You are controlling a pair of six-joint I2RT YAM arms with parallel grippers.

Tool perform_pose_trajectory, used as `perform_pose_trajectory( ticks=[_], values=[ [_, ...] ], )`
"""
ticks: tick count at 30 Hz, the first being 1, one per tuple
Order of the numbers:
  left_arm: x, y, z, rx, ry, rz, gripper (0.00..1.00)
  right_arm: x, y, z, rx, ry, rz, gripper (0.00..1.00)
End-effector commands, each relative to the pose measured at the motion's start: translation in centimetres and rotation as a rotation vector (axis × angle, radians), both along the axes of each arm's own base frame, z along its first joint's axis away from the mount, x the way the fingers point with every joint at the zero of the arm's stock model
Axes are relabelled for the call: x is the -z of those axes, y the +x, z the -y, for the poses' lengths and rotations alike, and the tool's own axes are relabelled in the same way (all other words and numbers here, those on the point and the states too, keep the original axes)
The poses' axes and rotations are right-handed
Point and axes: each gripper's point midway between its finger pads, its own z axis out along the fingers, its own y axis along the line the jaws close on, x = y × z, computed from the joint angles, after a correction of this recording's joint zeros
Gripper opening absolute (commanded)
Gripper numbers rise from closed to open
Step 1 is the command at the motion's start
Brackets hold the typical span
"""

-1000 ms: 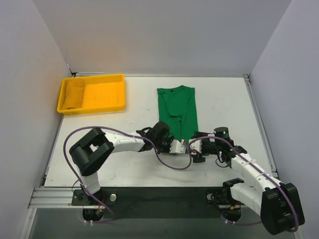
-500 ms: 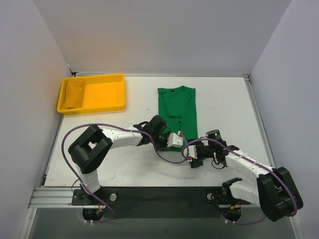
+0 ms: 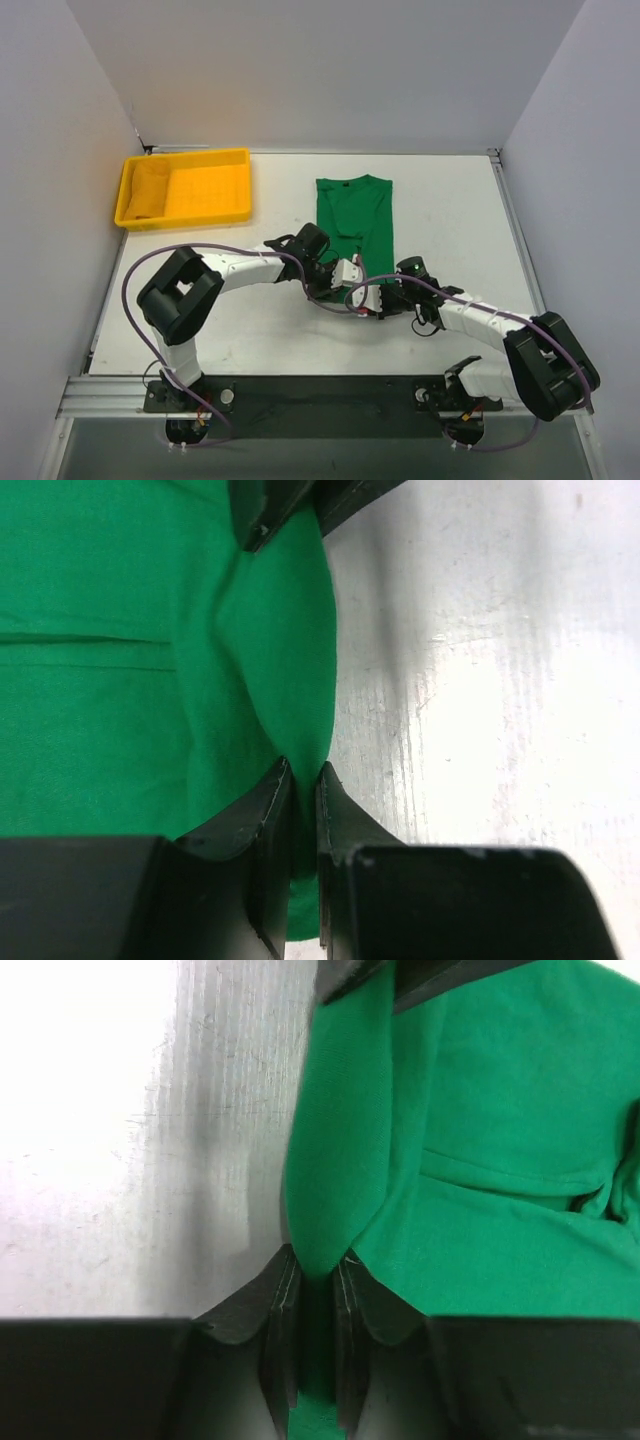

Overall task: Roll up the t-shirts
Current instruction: Roll the T-shirt to the center of the board.

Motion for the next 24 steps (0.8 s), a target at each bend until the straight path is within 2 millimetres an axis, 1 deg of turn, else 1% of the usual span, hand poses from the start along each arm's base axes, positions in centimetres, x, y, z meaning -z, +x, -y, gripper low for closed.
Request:
perform_pose_trajectory(
  ticks=[1, 2, 3, 4, 5, 6, 7, 8, 9, 10, 11, 12, 13, 14, 15, 16, 17, 18, 19, 20, 21, 22, 23, 24],
  values=[
    [-2.2, -0.4, 0.4, 0.048, -0.03, -0.097, 0.0, -1.0, -1.0, 1.0, 0.079, -0.036, -0.144, 0.11],
    [-1.9, -1.0, 0.0, 0.056, -0.005, -0.152, 0.0, -1.2, -1.3, 1.3, 0.094, -0.032, -0.186, 0.1],
    [-2.8, -0.3, 0.4, 0.058, -0.018, -0.157, 0.0, -1.1, -2.3, 1.7, 0.109, -0.04, -0.251, 0.09],
    [-3.1, -0.3, 0.4, 0.062, -0.014, -0.179, 0.0, -1.3, -3.0, 1.4, 0.11, -0.011, -0.311, 0.09],
    [-2.5, -1.0, 0.0, 0.071, 0.018, -0.247, 0.0, -2.2, -2.8, 1.2, 0.118, 0.0, -0.336, 0.09],
    [-3.3, -0.4, 0.6, 0.076, 0.008, -0.249, 0.0, -1.6, -3.8, 1.9, 0.155, -0.018, -0.429, 0.08],
    [-3.3, -0.3, 0.4, 0.074, 0.015, -0.275, 0.0, -1.8, -4.1, 1.7, 0.166, 0.006, -0.478, 0.08],
    [-2.7, -0.7, 0.1, 0.074, 0.04, -0.325, 0.0, -2.4, -3.7, 1.7, 0.206, 0.034, -0.521, 0.08],
    [-3.1, -0.8, 0.3, 0.078, 0.028, -0.349, 0.0, -2.0, -3.8, 2.5, 0.26, 0.031, -0.599, 0.08],
    [-3.7, -0.2, 0.6, 0.074, 0.009, -0.36, 0.0, -2.0, -3.6, 2.8, 0.292, 0.043, -0.645, 0.08],
    [-3.4, -0.3, 0.4, 0.067, 0.025, -0.406, 0.0, -2.3, -3.6, 2.6, 0.279, 0.066, -0.688, 0.09],
    [-3.6, -0.5, 0.5, 0.072, 0.019, -0.439, 0.0, -2.5, -3.6, 2.9, 0.299, 0.041, -0.78, 0.09],
    [-4.2, 0.1, 1.0, 0.072, 0.009, -0.442, 0.0, -2.6, -3.1, 3.3, 0.333, 0.054, -0.819, 0.09],
    [-3.6, -0.1, 0.4, 0.061, 0.038, -0.496, 0.0, -3.0, -2.6, 3.1, 0.333, 0.08, -0.852, 0.09],
    [-3.5, -0.1, 0.5, 0.062, 0.039, -0.517, 0.0, -3.2, -2.0, 3.2, 0.344, 0.078, -0.91, 0.09],
    [-3.5, 0.0, 0.5, 0.057, 0.039, -0.537, 0.0, -3.5, -1.3, 3.4, 0.36, 0.091, -0.932, 0.09],
    [-3.3, 0.2, 0.4, 0.048, 0.05, -0.559, 0.0, -3.7, -1.7, 3.6, 0.367, 0.081, -0.993, 0.09],
    [-3.2, 0.4, 0.5, 0.04, 0.049, -0.566, 0.0, -3.2, -1.6, 3.5, 0.361, 0.081, -1.047, 0.09],
    [-3.3, 0.5, 0.5, 0.036, 0.042, -0.582, 0.0, -3.9, -0.2, 3.5, 0.359, 0.095, -1.038, 0.09],
    [-3.0, 1.0, 0.5, 0.025, 0.042, -0.59, 0.0, -3.4, -0.9, 3.7, 0.365, 0.076, -1.126, 0.09],
    [-3.0, 1.3, 0.5, 0.016, 0.04, -0.598, 0.0, -3.4, -0.6, 3.7, 0.366, 0.074, -1.155, 0.09],
    [-2.9, 1.4, 0.5, 0.016, 0.041, -0.607, 0.0, -3.8, 0.5, 3.7, 0.358, 0.076, -1.153, 0.09],
    [-2.8, 1.7, 0.4, 0.007, 0.045, -0.624, 0.0, -3.3, 0.0, 3.9, 0.372, 0.055, -1.236, 0.09],
    [-2.6, 1.8, 0.3, 0.001, 0.049, -0.631, 0.0, -3.3, 0.2, 4.0, 0.374, 0.055, -1.257, 0.09]
  ],
)
